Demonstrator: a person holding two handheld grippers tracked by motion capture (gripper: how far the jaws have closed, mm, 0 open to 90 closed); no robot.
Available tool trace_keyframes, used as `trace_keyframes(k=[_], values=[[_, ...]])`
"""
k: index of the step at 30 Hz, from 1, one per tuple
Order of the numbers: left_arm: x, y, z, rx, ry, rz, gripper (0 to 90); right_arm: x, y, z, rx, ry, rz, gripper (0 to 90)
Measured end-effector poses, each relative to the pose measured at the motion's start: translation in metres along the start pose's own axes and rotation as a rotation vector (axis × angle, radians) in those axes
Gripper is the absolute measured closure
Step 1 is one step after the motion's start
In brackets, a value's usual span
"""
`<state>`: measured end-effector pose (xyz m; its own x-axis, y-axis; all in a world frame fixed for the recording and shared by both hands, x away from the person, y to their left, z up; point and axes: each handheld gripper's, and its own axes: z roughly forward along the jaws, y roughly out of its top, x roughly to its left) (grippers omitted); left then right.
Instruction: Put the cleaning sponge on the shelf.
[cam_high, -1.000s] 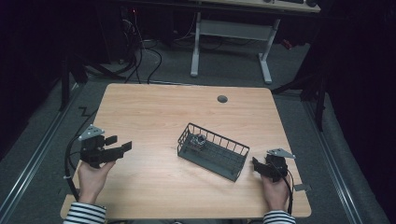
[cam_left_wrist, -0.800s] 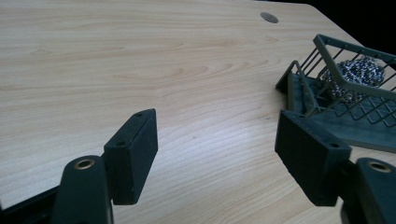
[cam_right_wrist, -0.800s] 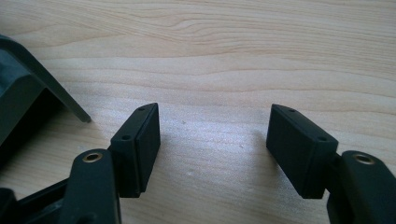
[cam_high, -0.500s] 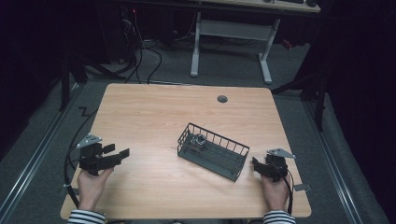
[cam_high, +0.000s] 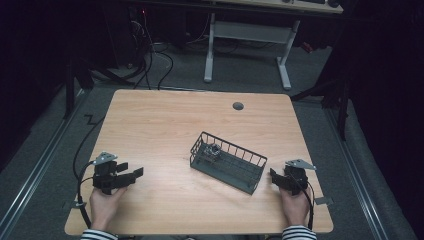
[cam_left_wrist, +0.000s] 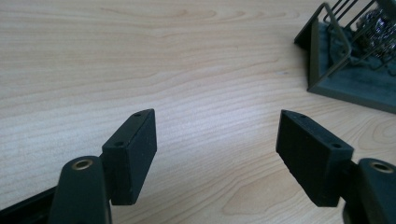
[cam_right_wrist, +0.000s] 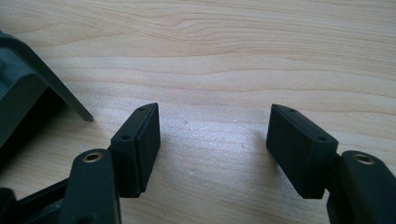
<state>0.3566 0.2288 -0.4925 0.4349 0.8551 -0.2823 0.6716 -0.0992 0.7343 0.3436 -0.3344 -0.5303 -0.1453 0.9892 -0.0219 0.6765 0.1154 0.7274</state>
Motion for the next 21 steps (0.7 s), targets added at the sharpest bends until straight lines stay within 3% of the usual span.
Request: trace_keyframes(k=[13, 16, 21], values=[[0.001, -0.015, 0.017, 0.030, 0.072, 0.035, 29.1, 0.000, 0.000, 0.000, 0.000, 0.000, -0.001, 35.2], [-0.003, -0.017, 0.022, 0.035, 0.118, 0.070, 28.7, 0.000, 0.000, 0.000, 0.000, 0.001, -0.001, 35.2], [-0.007, -0.017, 0.027, 0.027, 0.130, 0.089, 28.5, 0.000, 0.000, 0.000, -0.001, 0.002, -0.002, 35.2]])
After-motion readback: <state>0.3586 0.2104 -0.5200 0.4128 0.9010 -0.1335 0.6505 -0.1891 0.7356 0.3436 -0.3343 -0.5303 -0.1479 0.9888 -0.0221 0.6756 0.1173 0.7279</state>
